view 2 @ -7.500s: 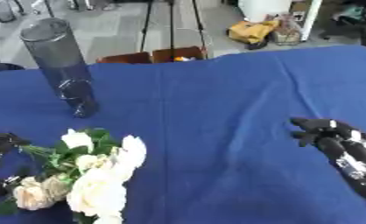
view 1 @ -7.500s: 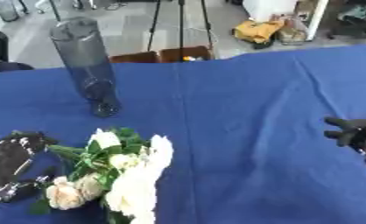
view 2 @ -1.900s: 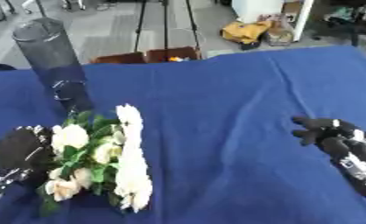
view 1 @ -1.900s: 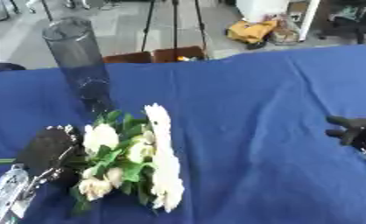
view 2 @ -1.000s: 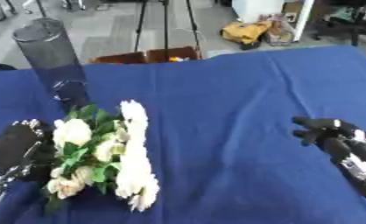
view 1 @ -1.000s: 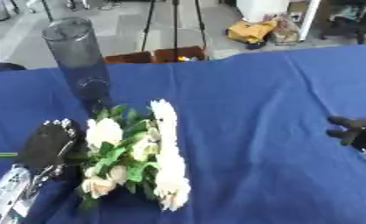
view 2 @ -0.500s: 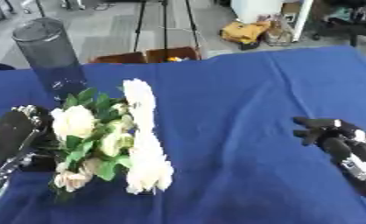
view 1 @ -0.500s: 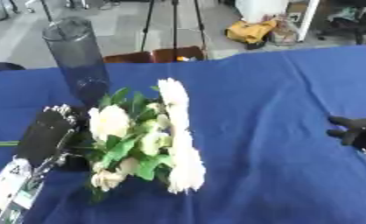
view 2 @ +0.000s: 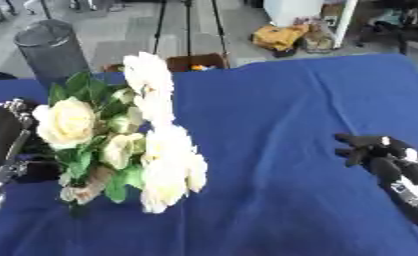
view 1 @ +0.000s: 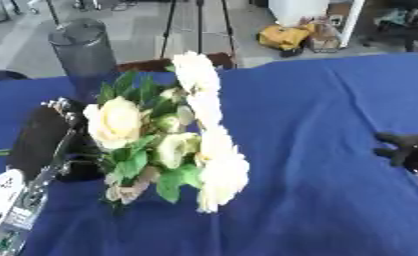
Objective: Arrange flowers into the vase.
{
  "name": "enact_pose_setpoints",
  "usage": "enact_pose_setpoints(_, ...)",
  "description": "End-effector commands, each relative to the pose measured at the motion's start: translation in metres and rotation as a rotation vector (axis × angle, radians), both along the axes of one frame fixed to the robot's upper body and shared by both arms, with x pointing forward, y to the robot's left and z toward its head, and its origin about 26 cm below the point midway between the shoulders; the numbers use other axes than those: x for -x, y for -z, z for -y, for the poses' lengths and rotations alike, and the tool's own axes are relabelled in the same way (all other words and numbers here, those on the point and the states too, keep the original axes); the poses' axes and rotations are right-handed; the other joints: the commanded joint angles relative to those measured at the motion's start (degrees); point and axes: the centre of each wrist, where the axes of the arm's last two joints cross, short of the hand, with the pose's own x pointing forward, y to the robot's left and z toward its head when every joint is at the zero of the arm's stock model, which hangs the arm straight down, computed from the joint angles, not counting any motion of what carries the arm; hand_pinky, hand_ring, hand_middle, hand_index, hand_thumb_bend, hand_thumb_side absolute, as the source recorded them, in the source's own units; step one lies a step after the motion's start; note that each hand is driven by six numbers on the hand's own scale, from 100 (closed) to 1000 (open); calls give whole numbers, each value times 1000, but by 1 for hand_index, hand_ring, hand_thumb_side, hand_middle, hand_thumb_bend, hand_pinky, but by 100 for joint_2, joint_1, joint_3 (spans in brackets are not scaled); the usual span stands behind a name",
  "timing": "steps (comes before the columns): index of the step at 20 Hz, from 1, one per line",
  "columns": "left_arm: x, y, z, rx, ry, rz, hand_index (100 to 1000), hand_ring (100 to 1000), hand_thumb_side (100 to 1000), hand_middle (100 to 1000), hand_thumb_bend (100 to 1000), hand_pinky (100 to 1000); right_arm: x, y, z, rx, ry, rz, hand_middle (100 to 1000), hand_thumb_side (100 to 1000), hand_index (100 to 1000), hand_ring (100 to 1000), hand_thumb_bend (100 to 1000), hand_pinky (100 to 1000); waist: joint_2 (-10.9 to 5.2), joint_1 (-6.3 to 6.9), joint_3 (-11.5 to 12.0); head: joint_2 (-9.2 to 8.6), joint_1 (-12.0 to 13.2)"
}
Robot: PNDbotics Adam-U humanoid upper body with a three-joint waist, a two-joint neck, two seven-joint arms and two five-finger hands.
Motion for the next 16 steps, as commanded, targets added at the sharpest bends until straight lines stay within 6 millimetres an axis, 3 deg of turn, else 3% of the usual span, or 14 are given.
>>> enact_pose_setpoints(1,2,-17,-6,-4,-3,36,100,100,180,100,1000,100,0,-7,3,19,-1,18,528,518,769,946,317,895,-53,-93,2,-36,5)
enact_pose_setpoints(4,2,-23,-6,-4,-1,53,100,100,172,100,1000,100,0,-7,4,19,1,16,528,520,769,946,315,895,-74,-85,15,-34,-10)
enact_pose_setpoints(9,11,-67,-12,5,-13,123,100,100,160,100,1000,100,1,-6,6,19,9,10,528,521,769,945,314,895,-129,-61,64,-44,-83)
enact_pose_setpoints(16,20,-101,-12,44,-30,74,100,100,165,100,1000,100,2,-6,7,18,11,4,528,522,769,945,315,894,-187,-43,84,-56,-141)
